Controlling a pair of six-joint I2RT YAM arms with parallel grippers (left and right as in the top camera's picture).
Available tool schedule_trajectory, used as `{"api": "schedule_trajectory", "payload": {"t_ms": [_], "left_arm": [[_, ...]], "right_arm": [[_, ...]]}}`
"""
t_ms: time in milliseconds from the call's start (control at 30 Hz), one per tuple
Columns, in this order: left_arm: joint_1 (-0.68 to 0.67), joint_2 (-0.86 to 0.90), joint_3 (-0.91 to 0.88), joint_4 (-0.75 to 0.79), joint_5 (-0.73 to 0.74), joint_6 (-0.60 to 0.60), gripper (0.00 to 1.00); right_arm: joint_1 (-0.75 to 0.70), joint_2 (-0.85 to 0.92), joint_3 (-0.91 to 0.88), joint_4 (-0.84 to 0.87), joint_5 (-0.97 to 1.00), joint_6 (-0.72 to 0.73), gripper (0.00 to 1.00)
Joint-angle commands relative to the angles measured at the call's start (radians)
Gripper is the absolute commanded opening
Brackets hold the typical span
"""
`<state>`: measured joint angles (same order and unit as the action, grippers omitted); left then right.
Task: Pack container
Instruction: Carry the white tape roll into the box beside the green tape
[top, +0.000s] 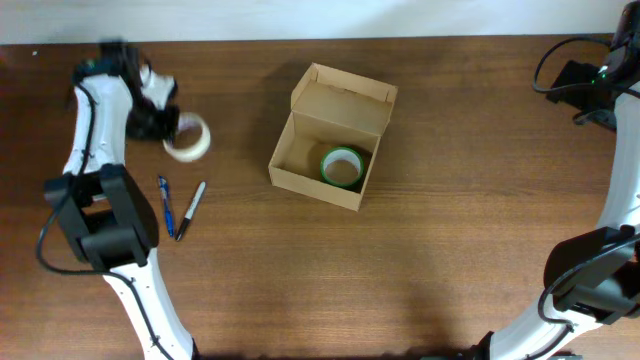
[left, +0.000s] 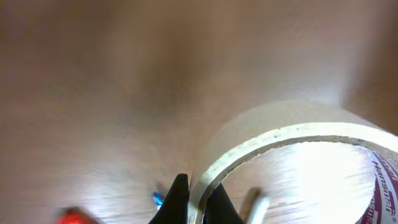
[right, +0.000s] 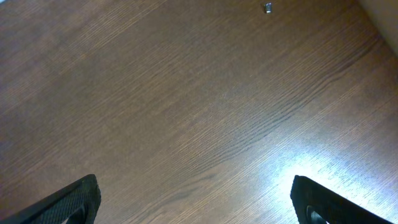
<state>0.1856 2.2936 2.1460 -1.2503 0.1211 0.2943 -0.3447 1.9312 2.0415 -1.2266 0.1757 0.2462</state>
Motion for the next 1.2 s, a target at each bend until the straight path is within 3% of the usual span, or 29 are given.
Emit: {"api": "schedule_trajectory", "payload": {"t_ms": [0,233,467,667,967,1167], "left_arm": [[-0.031,-0.018,0.204,-0.082,0.061,-0.017,0.02],[-0.191,-0.018,0.610,-0.354,0.074,0.017,0.02],[-0.497,-0.029,0.774,-0.382,0.054,0.122,0.02],[-0.691,-0.029,0.652,-0.364,-0.119,0.172,0.02],[-0.704,-0.029,0.296,-0.194,-0.182,0.250,0.01],[-0.705,-0.027,0.159,-0.074,-0.177,0.253,0.02]], "right_arm": [[-0.003,-0.008,0.018,0.000,0.009,-0.003,0.99],[-0.003,-0.008,0.018,0.000,0.009,-0.003,0.99],[-0.003,-0.008,0.018,0.000,0.009,-0.003,0.99],[-0.003,-0.008,0.018,0.000,0.009,-0.003,0.99],[-0.003,-0.008,0.018,0.000,0.009,-0.003,0.99],[-0.003,-0.008,0.018,0.000,0.009,-0.003,0.99]]}}
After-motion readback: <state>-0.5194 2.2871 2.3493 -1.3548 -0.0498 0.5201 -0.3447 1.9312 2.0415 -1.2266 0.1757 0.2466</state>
